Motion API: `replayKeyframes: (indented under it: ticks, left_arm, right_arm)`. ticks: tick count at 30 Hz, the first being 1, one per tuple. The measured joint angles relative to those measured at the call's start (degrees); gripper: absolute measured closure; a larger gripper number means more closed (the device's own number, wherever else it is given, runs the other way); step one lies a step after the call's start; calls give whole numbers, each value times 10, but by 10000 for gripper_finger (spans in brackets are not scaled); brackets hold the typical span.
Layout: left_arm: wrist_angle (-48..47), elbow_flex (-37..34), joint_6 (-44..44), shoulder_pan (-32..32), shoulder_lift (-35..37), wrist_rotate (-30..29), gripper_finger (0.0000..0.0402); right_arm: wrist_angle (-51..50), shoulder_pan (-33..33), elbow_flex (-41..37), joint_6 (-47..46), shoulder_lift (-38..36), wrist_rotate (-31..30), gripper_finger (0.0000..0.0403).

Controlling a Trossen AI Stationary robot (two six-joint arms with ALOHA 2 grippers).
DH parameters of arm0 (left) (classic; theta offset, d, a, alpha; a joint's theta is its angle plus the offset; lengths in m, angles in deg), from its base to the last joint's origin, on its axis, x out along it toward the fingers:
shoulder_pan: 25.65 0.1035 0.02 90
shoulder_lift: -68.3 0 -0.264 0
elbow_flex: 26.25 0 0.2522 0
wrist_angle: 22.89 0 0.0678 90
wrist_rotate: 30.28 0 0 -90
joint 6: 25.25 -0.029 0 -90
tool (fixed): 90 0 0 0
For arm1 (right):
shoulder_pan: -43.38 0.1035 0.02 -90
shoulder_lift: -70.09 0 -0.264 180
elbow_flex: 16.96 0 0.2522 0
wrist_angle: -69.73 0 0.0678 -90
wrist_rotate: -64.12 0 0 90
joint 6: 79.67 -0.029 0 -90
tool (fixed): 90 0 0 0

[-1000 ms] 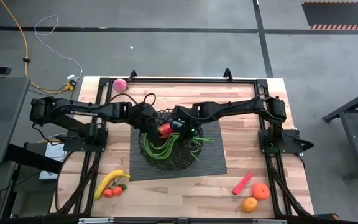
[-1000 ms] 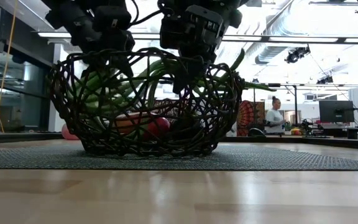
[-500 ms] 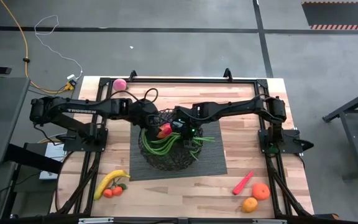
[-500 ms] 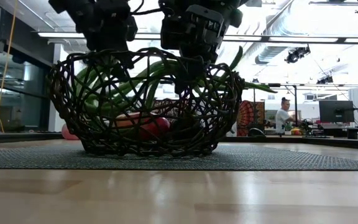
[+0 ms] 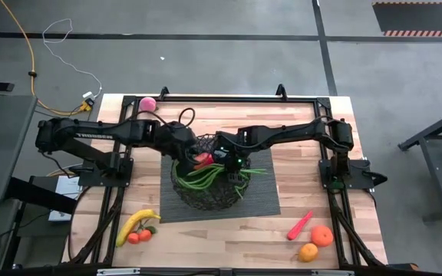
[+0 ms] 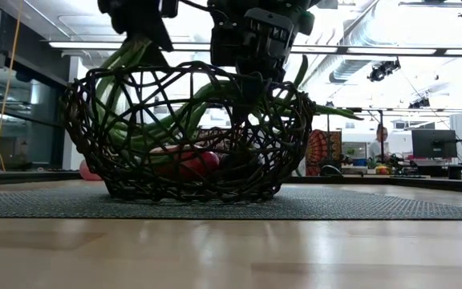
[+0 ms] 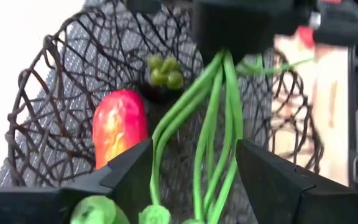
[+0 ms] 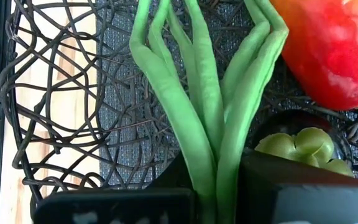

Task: Build produce basket
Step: Put the green beans into the black mesh basket

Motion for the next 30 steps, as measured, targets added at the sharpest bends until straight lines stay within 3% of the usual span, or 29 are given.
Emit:
replayKeyframes:
  ticks: [5,11,19,30]
  left_arm:
    - [-48,2,-77,-18,0,-34,181]
    - [-40,2,-122,-25,0,-96,181]
    - [-3,2,-136,-23,5,-100,181]
    - [-7,1,-123,-23,122,-105,181]
  right_arm:
    - [0,0,0,1,0,0,402]
    - [0,0,0,2,0,0,402]
    - [-13,0,0,-14,-9,0,402]
    - [-121,0,0,-56,-41,7,402]
